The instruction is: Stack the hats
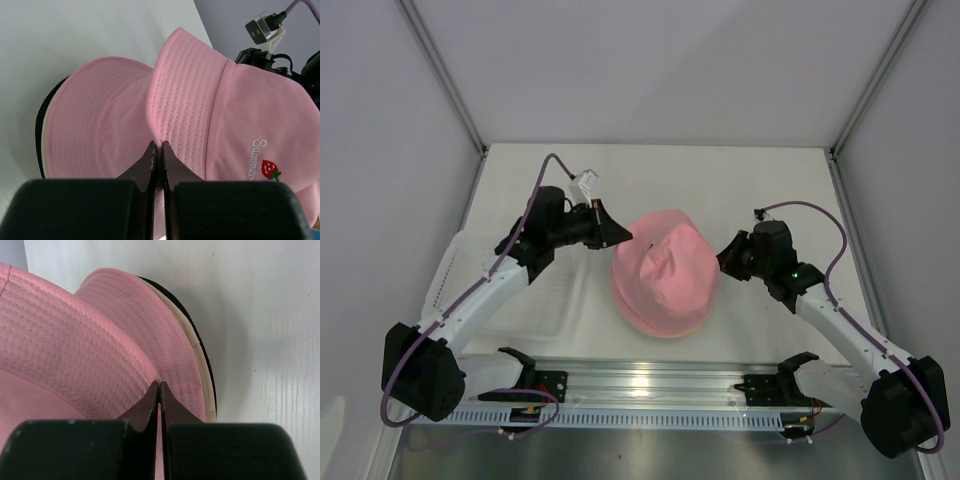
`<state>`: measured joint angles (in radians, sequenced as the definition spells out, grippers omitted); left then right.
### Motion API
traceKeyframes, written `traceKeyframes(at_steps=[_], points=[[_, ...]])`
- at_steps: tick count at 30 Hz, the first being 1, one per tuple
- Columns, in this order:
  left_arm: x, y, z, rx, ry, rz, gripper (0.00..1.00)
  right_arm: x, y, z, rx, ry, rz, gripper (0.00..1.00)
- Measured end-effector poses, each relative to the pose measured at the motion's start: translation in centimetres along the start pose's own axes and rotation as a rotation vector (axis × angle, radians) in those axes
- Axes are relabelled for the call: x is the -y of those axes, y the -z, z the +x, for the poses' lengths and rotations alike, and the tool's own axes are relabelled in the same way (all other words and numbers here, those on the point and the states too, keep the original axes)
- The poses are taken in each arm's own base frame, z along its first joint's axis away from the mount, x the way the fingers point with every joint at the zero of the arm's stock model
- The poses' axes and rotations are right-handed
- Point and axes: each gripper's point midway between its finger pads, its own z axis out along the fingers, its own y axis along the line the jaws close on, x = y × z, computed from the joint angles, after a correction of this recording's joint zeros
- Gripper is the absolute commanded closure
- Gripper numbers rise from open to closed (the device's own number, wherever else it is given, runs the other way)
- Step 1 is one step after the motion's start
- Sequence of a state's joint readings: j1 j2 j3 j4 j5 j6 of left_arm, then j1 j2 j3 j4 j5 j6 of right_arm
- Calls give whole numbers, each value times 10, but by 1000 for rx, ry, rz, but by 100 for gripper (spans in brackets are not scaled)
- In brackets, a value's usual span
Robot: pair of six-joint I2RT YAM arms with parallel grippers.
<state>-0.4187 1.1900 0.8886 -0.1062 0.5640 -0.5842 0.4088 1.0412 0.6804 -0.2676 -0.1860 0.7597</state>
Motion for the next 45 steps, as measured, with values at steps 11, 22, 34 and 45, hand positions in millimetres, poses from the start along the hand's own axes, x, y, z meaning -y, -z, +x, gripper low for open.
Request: traceKeyframes(at_steps=[11, 22, 34, 45], points=[[-21, 18, -13, 66, 156, -249, 99, -1, 3, -1, -10, -17, 13, 100], [-80, 10, 49, 27, 334, -426, 100, -11, -2, -6, 22, -46, -46, 100], [-99, -2, 90, 5, 289, -472, 99, 5, -22, 10, -12, -45, -20, 100], [-84, -3, 112, 40, 104, -391, 93, 12, -2, 13, 163, 31, -34, 97]])
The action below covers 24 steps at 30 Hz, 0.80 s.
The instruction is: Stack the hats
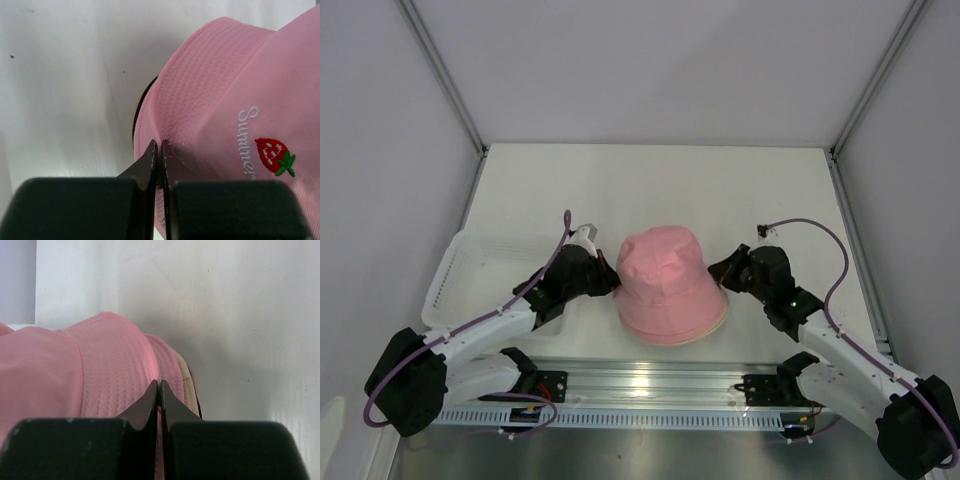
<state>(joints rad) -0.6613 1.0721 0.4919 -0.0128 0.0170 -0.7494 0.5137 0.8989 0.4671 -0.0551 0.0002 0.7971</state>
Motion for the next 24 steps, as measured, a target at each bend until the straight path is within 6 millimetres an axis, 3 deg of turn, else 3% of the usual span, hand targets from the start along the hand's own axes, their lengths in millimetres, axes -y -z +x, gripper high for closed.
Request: traceKeyframes(at_steps=[1, 2, 3, 4, 5, 7, 11, 13, 15, 19, 21, 24], points=[[-1, 0, -2, 10, -16, -3, 88, 1, 1, -2, 12, 12, 3, 93], [-1, 0, -3, 16, -26, -7, 82, 1, 2, -5, 19, 22, 9, 82], [-3, 1, -5, 25, -41, -14, 69, 2, 4, -7, 25, 36, 23, 76], [-5, 3, -7, 35, -60, -24, 62, 3, 5, -11, 27, 54, 45, 70], [-8, 4, -8, 40, -78, -40, 55, 6, 8, -15, 26, 70, 76, 58], [-16, 10, -11, 51, -107, -80, 48, 6, 14, -27, 25, 85, 118, 48], [-16, 32, -35, 113, -137, -149, 16, 0, 29, -71, 61, 56, 175, 31], [-8, 49, -59, 170, -141, -178, 9, -3, 39, -88, 82, 40, 191, 29], [-1, 67, -81, 216, -142, -211, 5, -9, 49, -94, 80, 34, 190, 30], [26, 108, -128, 341, -144, -200, 2, -23, 68, -84, 37, 13, 125, 41], [37, 125, -140, 384, -158, -168, 1, -36, 80, -76, 16, -10, 54, 48], [57, 142, -149, 403, -215, -88, 2, -54, 94, -54, -21, -27, -76, 49]])
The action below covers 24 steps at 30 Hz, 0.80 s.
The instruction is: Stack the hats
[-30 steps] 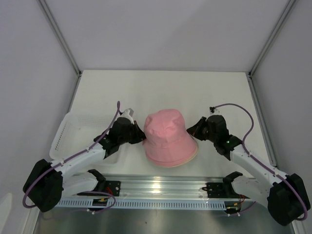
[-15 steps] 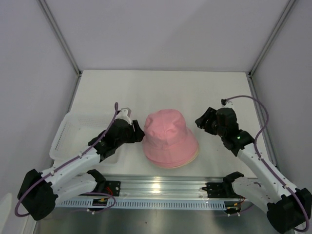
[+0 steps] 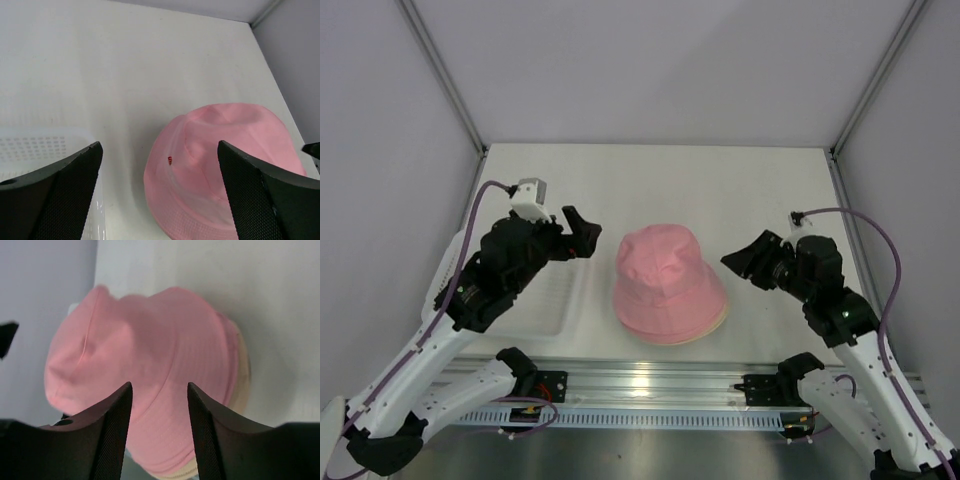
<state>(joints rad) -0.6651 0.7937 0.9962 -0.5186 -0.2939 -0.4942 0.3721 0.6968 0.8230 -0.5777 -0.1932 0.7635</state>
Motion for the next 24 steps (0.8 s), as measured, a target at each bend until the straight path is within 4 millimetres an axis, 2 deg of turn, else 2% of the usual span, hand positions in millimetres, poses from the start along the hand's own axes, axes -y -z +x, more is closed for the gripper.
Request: traceKeyframes(at_steps=[3, 6, 7, 9, 13, 18, 21, 24], points=[[25, 5, -15, -12, -47, 107, 2, -11, 4, 35, -85, 15, -118, 50], [54, 2, -28, -44, -84, 211, 2, -11, -3, 73, -204, 43, -169, 52], [63, 0, -29, -55, -94, 246, 2, -9, -4, 83, -235, 52, -172, 53], [73, -6, -18, -100, -108, 288, 1, -6, -9, 96, -276, 71, -172, 54], [78, -8, 7, -180, -121, 333, 1, 5, -19, 116, -331, 110, -154, 54], [79, -10, 26, -234, -129, 353, 1, 36, -35, 139, -385, 136, -55, 54], [77, -14, 35, -258, -133, 344, 2, 50, -40, 140, -382, 147, 9, 51], [71, -17, 43, -274, -132, 315, 2, 55, -40, 134, -353, 171, 44, 43]])
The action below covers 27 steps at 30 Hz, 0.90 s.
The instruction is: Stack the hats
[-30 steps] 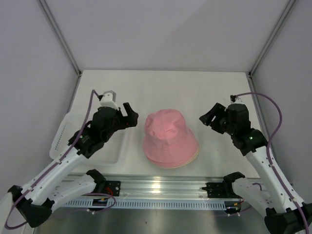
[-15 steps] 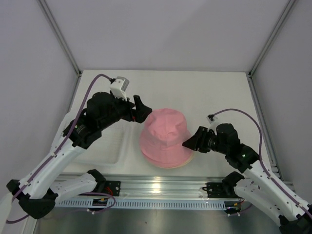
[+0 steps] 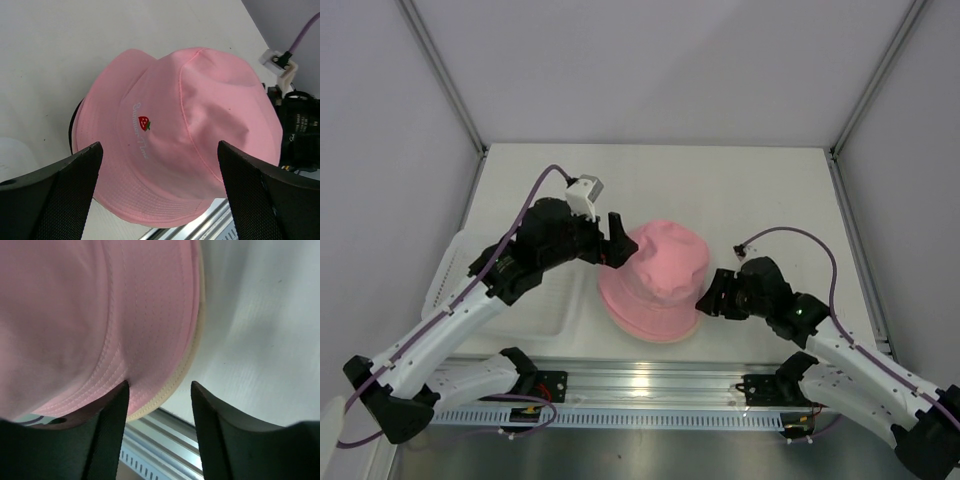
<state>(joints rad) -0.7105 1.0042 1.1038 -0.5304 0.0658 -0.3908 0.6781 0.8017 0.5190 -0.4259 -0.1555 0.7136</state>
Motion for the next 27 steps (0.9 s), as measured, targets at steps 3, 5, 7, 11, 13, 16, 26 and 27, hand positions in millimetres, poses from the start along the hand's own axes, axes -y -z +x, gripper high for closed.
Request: traceKeyframes(at_steps=[3, 5, 7, 11, 13, 16, 26, 27], points=[[-12, 0, 4, -3, 15, -66, 2, 3, 11, -16, 54, 25, 61, 35], [-22, 2, 6, -3, 55, -128, 4, 2, 25, -34, 111, 31, 114, 30], [-36, 6, 11, -4, 111, -202, 9, 4, 42, -58, 186, 19, 172, 28], [-66, 18, 36, 6, 298, -322, 16, 13, 68, -98, 313, -38, 251, 27], [-79, 22, 58, 2, 394, -354, 20, 19, 72, -108, 342, -65, 266, 30], [-90, 23, 96, -20, 530, -373, 29, 23, 71, -116, 350, -97, 254, 33], [-62, 6, 104, -41, 708, -216, 52, 4, 42, -103, 263, -70, 112, 33], [-60, 2, 106, -52, 715, -211, 54, 4, 39, -102, 259, -70, 109, 33]])
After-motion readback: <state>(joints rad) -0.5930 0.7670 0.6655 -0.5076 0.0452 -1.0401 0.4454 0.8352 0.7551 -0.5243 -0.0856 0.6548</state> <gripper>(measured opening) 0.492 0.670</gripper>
